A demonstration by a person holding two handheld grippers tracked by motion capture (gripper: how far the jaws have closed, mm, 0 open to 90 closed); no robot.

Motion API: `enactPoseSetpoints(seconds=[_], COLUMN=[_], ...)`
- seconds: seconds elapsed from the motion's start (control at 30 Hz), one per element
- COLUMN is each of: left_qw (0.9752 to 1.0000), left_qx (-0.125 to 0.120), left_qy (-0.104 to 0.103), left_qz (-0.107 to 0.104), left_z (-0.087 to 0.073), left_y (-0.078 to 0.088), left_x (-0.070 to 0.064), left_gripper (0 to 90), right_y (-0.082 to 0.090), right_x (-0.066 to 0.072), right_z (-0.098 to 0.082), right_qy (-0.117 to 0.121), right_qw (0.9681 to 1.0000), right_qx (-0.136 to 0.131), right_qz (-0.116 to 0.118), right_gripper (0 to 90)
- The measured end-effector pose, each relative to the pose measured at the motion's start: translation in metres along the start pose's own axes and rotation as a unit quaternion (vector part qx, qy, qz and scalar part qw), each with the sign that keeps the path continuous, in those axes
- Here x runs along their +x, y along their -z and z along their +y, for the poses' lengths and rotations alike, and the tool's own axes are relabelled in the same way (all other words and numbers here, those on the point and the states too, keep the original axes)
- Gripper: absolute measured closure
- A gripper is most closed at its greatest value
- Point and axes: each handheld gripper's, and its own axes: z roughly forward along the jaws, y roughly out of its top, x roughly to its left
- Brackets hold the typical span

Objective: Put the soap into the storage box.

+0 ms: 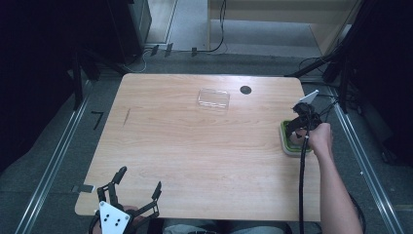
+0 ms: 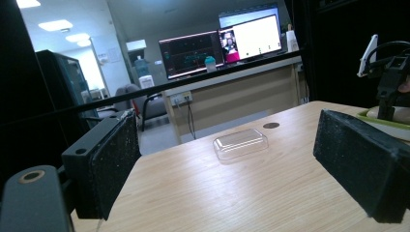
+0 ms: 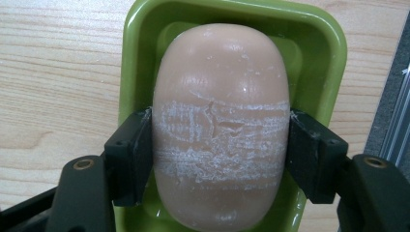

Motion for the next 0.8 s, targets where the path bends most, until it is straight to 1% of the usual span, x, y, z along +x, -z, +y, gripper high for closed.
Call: enactPoseSetpoints(seconds=[0.17,0.23,0.8], left_qw=[1.0,1.0,1.0], left_qx=[0.0,0.0,0.0], left_qy=[0.001,-0.001,-0.001], left_qz=[0.0,0.0,0.0], left_z=[0.0,0.0,0.0], left_y=[-0.0001,0.0001,0.0002], left_x=[0.0,0.0001,0.0002], left_gripper=[9.9,9.9,9.9], right_y=[-0.0011,-0.0016,-0.0033], right_x=[0.0004,0.0002,0.0003], right_z=[0.0008,0.0008,0.001], right_qy=[0.001,-0.001,-0.005], right_qw=[1.0,1.0,1.0], right_qx=[-0.001,0.0,0.001], right_qz=[-0.006,-0.004,-0.006], right_gripper=[33.5,33.5,33.6])
